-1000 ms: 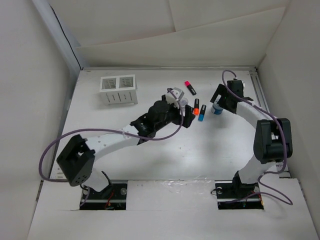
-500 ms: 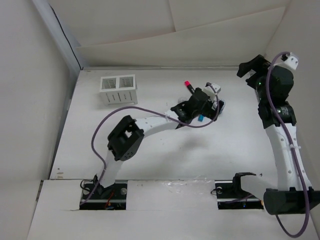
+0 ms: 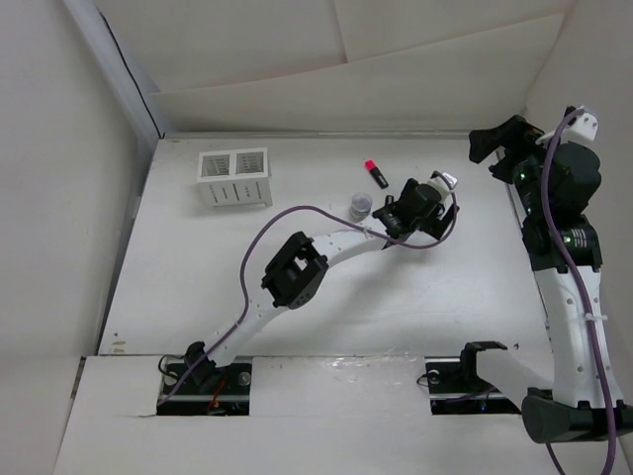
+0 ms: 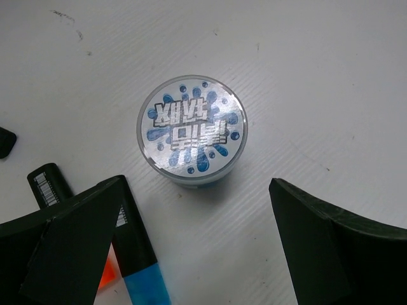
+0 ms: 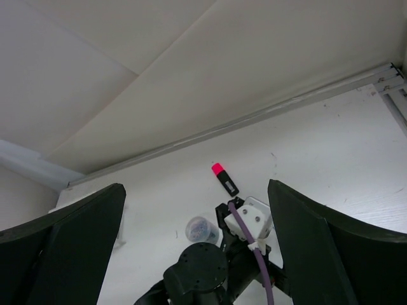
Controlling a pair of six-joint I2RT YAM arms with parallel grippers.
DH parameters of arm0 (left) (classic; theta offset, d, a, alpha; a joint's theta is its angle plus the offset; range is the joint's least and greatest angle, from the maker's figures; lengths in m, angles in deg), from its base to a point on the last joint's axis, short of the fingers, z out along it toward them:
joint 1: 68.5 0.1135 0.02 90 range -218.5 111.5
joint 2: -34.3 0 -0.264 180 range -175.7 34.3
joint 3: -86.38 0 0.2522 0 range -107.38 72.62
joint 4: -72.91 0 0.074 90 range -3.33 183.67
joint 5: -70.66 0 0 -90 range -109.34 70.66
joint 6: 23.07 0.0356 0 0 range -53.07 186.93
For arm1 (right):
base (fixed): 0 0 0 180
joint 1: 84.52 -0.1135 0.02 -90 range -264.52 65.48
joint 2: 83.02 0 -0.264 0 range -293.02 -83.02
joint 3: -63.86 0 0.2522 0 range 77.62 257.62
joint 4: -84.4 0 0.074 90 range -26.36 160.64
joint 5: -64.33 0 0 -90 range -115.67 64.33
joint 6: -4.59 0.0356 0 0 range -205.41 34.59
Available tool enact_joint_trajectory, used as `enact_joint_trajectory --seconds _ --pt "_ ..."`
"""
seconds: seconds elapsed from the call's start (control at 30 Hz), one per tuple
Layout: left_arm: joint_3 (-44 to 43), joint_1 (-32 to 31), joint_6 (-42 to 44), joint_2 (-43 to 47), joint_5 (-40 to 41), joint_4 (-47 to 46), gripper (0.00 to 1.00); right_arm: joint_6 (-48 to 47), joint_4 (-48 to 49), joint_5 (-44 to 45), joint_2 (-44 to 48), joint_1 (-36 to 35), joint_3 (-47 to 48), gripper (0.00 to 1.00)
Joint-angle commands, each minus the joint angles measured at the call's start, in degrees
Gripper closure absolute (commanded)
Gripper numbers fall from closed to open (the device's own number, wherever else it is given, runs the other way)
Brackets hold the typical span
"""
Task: Sort the stationery into containers
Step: Pick up the stationery from the center of the board.
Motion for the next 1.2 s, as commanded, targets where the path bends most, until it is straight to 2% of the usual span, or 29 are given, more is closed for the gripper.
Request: enact_joint_trajectory --seconds 0.0,0.47,0.57,0.6,0.73,0.97,1.17 --pt "-4.9 -0.2 1.8 0.1 1.2 0.2 0.0 -1.1 0.5 -3.5 1.3 0.1 0.2 0.0" --pt "-11.7 -0.2 3.3 -7.3 1.8 -5.6 0.02 -2.2 2.2 -8.3 3.4 0.1 -2.2 0.0" --pt "-11.7 -0.2 2.8 -7.3 1.2 -6.1 0.15 -2.2 2.2 -9.0 4.5 0.1 -2.8 0.0" --pt "-11.2 -0.2 2.8 -7.3 0.7 -6.7 0.32 -2.2 2.2 -10.0 4.5 0.1 -2.8 0.0" --pt "-7.5 -0.2 2.2 -3.5 0.7 -9.2 0.56 -2.2 2.2 -12.0 5.8 0.1 -3.9 0.0" --pt "4.5 -0.2 0.2 9.2 1.3 -13.9 0.63 -2.2 2.2 -11.4 7.0 0.1 -4.5 0.0" --pt "17.3 -0.2 -1.0 22.3 2.6 -20.1 0.64 -2.7 0.4 -8.3 9.2 0.1 -4.0 0.0"
